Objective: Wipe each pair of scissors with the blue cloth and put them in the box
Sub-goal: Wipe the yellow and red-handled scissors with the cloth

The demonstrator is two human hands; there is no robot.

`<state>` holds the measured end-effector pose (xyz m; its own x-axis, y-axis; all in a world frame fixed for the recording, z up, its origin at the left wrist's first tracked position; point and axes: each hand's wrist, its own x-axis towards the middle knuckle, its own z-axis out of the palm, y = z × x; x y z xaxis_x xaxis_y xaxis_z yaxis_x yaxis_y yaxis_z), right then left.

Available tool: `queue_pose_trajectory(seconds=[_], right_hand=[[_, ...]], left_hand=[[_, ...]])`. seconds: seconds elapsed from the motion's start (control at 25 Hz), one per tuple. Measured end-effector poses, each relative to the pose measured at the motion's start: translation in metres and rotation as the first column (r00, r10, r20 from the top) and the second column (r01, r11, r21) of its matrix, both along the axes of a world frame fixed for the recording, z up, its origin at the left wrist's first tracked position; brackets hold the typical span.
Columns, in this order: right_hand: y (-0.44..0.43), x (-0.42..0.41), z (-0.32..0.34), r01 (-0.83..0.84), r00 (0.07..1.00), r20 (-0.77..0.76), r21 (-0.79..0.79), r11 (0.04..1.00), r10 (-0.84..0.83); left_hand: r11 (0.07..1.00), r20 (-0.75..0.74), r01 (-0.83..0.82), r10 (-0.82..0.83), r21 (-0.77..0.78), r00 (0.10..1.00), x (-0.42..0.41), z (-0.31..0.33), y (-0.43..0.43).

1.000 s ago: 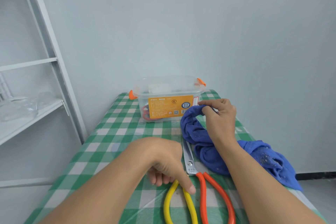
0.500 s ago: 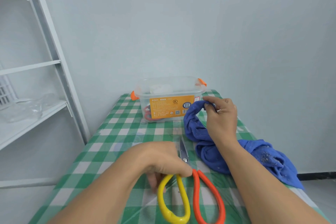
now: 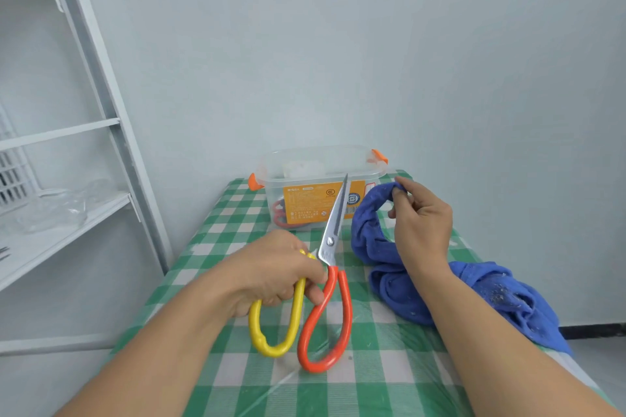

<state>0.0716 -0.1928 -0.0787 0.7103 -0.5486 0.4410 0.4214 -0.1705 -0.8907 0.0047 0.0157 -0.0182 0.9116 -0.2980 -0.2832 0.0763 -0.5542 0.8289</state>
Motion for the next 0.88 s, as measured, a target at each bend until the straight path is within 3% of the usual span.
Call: queue_pose_trajectory(seconds=[0.24, 0.44, 0.68, 0.88], right_hand=[[0.007, -0.013, 0.005, -0.101, 0.990, 0.094, -0.022, 0.995, 0.103], [0.006, -0.013, 0.013, -0.060, 0.994, 0.091, 0.008, 0.998, 0.059], [0.005, -0.014, 0.016, -0.261, 0.958, 0.125, 0.004, 0.965, 0.259], [0.002, -0.014, 0.019, -0.326, 0.938, 0.153, 0.078, 0.942, 0.311]], left_hand=[[0.964, 0.043, -0.050, 0.063, -0.262, 0.997, 0.012, 0.006, 0.010], [0.912, 0.073, -0.081, 0.120, -0.403, 0.990, 0.030, 0.000, 0.008], [0.910, 0.122, -0.088, 0.149, -0.405, 0.981, 0.054, -0.008, -0.004], [0.910, 0.175, -0.135, 0.218, -0.393, 0.960, 0.064, -0.009, -0.013]])
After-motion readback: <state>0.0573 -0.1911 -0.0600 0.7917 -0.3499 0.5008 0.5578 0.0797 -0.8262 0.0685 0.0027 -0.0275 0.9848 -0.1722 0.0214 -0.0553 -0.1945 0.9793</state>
